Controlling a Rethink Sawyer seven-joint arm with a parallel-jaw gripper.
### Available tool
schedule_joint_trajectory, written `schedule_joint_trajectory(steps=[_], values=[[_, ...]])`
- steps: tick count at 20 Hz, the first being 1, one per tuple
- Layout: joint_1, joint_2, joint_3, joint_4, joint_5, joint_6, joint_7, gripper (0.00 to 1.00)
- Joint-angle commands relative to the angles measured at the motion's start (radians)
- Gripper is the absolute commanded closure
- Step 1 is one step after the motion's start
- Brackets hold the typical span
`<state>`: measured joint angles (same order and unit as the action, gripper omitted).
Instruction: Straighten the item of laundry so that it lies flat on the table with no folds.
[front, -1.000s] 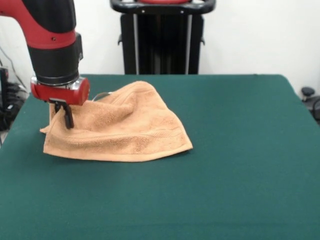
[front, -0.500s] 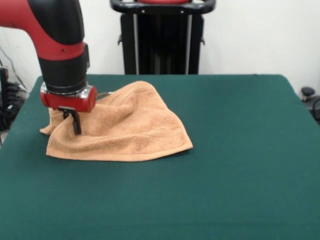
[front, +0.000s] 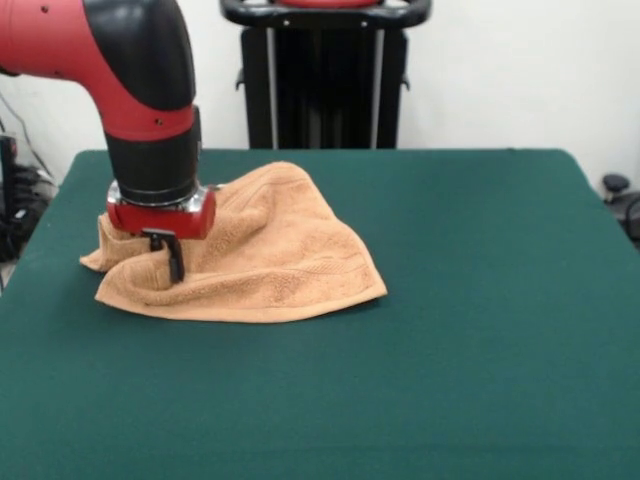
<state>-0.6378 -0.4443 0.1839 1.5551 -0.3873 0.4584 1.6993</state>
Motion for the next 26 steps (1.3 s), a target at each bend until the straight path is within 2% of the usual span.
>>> schedule_joint_trajectory(steps=[1,7,13,18,26], values=[[0.064,0.137,0.015,0.036,-0.054,-0.054,0.066,1.00],[0.068,0.170,-0.014,0.000,-0.075,-0.082,0.051,1.00],[0.020,0.252,0.012,-0.117,-0.106,-0.054,-0.058,1.00],[0.008,0.311,0.039,-0.202,-0.123,-0.065,-0.096,1.00],[0.025,0.374,0.067,-0.283,-0.129,-0.059,-0.073,1.00]])
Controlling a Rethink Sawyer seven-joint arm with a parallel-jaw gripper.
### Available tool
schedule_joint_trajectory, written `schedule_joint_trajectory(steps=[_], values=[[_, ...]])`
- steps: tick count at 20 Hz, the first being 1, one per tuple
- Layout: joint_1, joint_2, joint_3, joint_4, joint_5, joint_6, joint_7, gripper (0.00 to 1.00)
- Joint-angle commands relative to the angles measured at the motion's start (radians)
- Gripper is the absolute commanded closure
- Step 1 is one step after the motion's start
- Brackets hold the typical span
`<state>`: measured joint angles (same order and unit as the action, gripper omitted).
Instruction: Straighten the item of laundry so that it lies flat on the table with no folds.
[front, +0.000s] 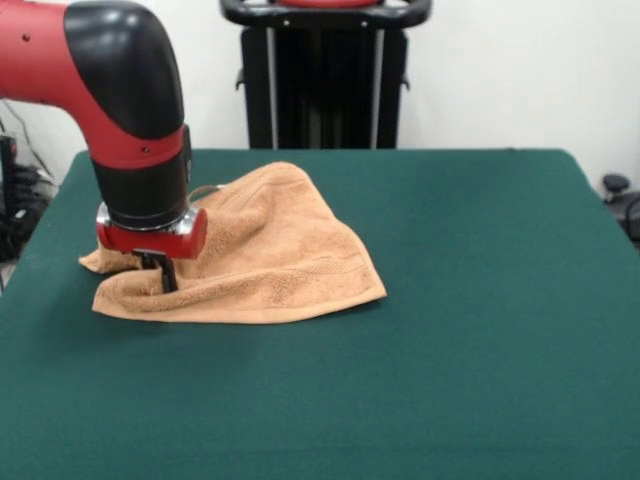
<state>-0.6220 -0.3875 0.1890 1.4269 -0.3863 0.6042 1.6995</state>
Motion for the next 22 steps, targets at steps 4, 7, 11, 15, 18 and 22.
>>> schedule_joint_trajectory(steps=[4,7,11,15,18,22], values=[[0.019,0.340,0.069,-0.187,-0.132,-0.193,-0.062,1.00],[0.029,0.344,0.071,-0.205,-0.137,-0.180,-0.058,1.00],[0.043,0.335,0.072,-0.217,-0.138,-0.145,-0.054,1.00],[0.054,0.316,0.069,-0.219,-0.134,-0.098,-0.050,1.00],[0.060,0.299,0.065,-0.215,-0.132,-0.067,-0.048,1.00],[0.064,0.271,0.059,-0.197,-0.135,-0.043,-0.048,1.00]])
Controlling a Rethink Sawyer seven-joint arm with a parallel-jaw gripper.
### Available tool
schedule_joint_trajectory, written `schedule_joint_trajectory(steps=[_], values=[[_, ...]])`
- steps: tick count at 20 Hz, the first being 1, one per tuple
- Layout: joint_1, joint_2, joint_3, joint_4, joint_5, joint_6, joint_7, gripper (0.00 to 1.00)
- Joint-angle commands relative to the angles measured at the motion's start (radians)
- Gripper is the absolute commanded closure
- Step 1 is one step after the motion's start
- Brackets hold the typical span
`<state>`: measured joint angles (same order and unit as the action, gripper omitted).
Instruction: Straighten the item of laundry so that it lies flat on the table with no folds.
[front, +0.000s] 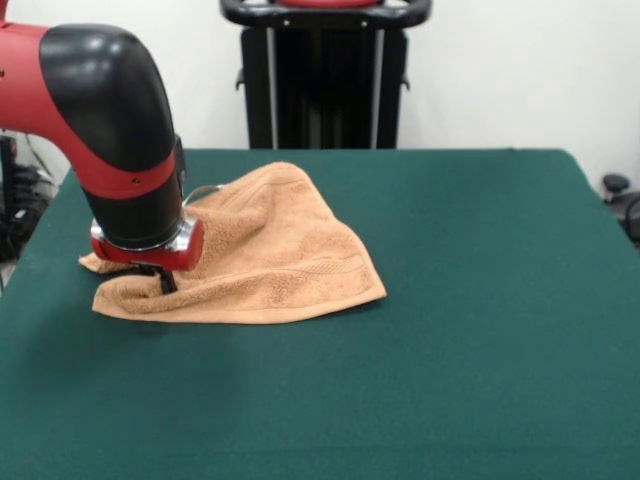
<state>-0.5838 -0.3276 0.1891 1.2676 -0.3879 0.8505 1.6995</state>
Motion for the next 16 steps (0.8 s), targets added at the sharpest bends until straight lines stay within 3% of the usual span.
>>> schedule_joint_trajectory(steps=[1,16], values=[[0.027,0.204,0.057,-0.033,-0.133,-0.283,-0.048,1.00],[0.030,0.091,0.038,0.062,-0.126,-0.202,-0.053,1.00]])
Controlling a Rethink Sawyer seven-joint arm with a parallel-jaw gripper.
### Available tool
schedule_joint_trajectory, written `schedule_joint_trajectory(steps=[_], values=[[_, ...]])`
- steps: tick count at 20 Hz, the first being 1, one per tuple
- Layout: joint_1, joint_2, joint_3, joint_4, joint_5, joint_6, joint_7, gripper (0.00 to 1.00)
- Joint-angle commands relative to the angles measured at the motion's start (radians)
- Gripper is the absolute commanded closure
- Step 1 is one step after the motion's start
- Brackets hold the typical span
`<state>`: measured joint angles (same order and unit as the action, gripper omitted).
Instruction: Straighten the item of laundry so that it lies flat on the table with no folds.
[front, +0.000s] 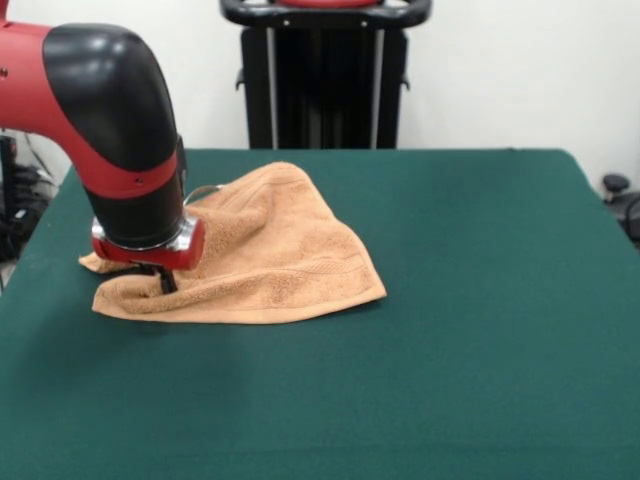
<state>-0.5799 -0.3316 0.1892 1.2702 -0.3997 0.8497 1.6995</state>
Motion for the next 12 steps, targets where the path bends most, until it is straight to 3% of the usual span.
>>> schedule_joint_trajectory(steps=[1,12], values=[[0.027,0.086,0.038,0.066,-0.114,-0.194,-0.055,1.00],[-0.001,-0.083,0.028,0.242,-0.100,-0.136,-0.057,1.00]])
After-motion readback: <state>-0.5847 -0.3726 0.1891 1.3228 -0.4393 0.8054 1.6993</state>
